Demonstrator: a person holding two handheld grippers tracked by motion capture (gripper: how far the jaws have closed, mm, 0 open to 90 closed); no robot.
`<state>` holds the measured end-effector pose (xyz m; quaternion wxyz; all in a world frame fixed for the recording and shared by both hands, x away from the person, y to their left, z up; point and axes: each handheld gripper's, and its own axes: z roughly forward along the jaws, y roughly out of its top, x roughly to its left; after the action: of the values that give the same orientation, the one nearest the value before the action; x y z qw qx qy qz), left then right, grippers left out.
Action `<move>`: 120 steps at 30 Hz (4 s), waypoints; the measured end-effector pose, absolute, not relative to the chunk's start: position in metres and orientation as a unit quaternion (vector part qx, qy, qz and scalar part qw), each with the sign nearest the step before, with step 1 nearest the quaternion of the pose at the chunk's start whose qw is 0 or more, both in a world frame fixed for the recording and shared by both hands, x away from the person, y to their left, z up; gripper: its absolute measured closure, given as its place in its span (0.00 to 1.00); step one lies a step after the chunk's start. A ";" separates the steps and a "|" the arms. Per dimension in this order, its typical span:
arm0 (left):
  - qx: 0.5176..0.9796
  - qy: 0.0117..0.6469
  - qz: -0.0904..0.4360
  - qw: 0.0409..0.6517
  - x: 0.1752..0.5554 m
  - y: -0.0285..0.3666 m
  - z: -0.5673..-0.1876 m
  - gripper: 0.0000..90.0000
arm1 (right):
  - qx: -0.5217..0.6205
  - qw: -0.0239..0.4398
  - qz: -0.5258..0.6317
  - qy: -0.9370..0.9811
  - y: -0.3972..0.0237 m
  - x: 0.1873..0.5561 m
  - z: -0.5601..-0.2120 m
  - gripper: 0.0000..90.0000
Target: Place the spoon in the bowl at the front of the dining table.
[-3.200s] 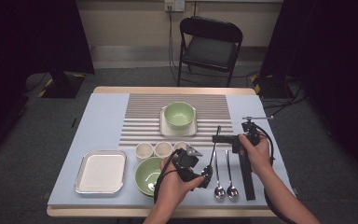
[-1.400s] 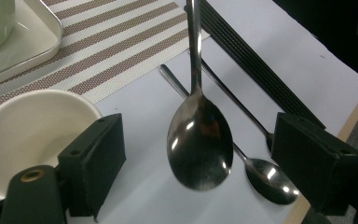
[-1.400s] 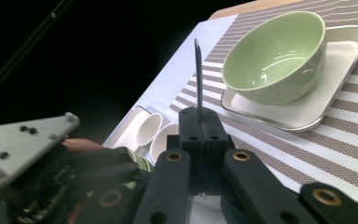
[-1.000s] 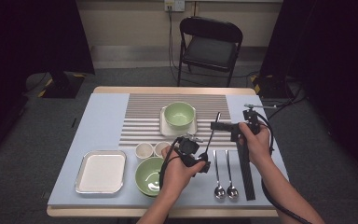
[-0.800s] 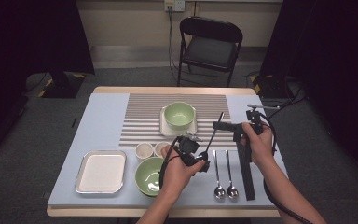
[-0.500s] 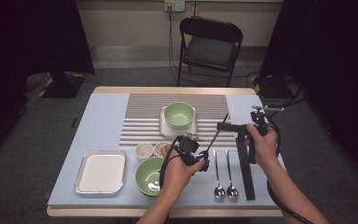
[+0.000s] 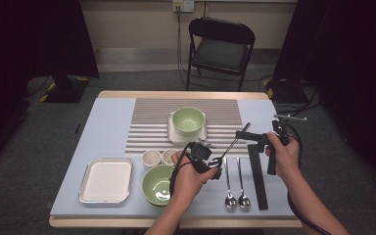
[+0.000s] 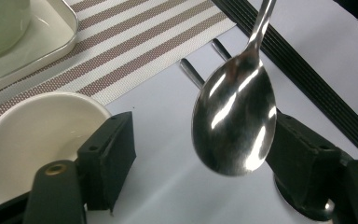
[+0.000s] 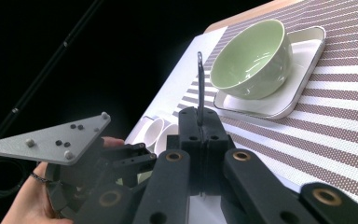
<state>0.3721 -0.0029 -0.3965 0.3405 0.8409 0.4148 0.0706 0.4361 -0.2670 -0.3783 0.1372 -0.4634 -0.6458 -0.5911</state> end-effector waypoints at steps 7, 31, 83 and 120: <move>0.834 0.417 0.069 0.354 0.372 0.004 -0.391 0.22 | -0.479 0.123 -0.590 -0.639 -0.273 0.441 -0.380 1.00; 0.832 0.414 0.075 0.361 0.375 0.043 -0.373 0.19 | -0.492 0.115 -0.576 -0.643 -0.263 0.453 -0.387 1.00; 0.818 0.439 0.090 0.361 0.363 0.123 -0.369 0.19 | -0.504 0.103 -0.570 -0.641 -0.247 0.475 -0.380 1.00; 0.809 0.463 0.090 0.351 0.346 0.164 -0.378 0.20 | -0.508 0.094 -0.574 -0.635 -0.236 0.498 -0.369 1.00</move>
<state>0.3457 0.1641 -0.3783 0.3511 0.8086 0.4634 0.0902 0.4985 -0.2361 -0.3690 0.0941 -0.5077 -0.6351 -0.5745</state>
